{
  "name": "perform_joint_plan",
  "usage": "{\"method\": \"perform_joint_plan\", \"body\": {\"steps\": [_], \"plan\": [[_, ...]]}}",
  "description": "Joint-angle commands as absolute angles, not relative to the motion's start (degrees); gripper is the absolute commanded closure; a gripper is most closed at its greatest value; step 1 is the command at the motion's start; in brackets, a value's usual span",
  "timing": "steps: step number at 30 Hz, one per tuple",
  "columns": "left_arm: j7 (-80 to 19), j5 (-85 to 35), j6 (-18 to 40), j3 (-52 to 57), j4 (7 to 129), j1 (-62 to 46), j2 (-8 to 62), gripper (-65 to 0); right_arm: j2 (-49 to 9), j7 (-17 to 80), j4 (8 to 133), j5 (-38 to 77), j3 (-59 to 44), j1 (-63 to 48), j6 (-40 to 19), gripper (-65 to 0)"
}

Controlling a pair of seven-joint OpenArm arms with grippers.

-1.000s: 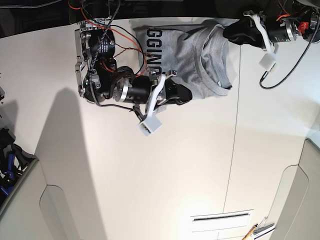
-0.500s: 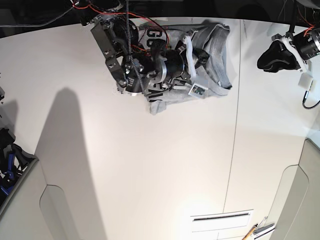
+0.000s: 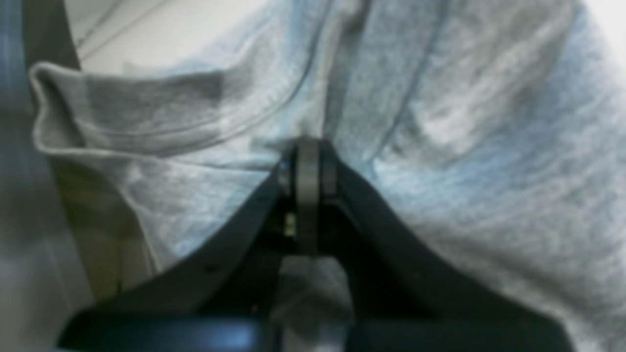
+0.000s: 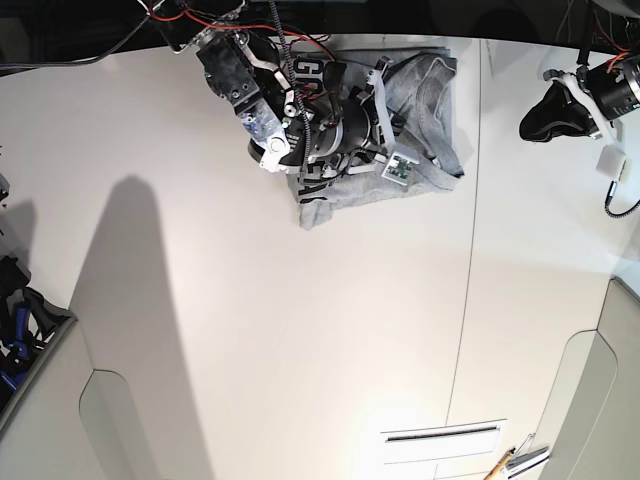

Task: Fold the T-shirt properly
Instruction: 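Release the left gripper and grasp the folded shirt with the right gripper, then carry the folded shirt with the right gripper to the table's edge and release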

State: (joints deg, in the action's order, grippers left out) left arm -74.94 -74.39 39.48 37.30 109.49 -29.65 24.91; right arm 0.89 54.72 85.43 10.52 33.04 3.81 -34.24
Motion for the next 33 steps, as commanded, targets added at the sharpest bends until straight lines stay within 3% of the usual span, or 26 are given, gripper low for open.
{"method": "perform_joint_plan", "body": {"steps": [1, 6, 10, 17, 21, 33], "plan": [[-73.93, -75.59, 40.00, 37.74, 110.39, -29.71, 25.69, 0.0, 0.58, 54.85, 84.53, 10.24, 32.99, 4.58, -34.22, 0.0], [-73.93, -75.59, 40.00, 37.74, 110.39, -29.69, 25.67, 0.0, -1.10, 53.80, 78.43, 9.98, 32.49, 4.49, -31.88, 0.0], [-73.93, -75.61, 40.00, 37.74, 110.39, -29.71, 25.67, 0.0, -1.21, 53.80, 78.26, 8.43, 27.55, 3.79, -24.18, 0.0], [-73.93, -75.61, 40.00, 37.74, 110.39, -29.71, 25.67, 0.0, -1.08, 53.76, 79.15, 6.44, 10.72, 3.84, -16.51, 0.0], [-73.91, -75.61, 40.00, 37.74, 110.39, -29.71, 25.65, 0.0, -1.08, 53.80, 79.40, 9.41, -0.93, 3.75, -8.84, 0.0], [-73.89, -75.66, 40.00, 37.74, 110.39, -29.69, 25.39, 0.0, -1.34, 52.45, 79.40, 22.15, -36.64, 3.79, -8.10, 0.0]]}}
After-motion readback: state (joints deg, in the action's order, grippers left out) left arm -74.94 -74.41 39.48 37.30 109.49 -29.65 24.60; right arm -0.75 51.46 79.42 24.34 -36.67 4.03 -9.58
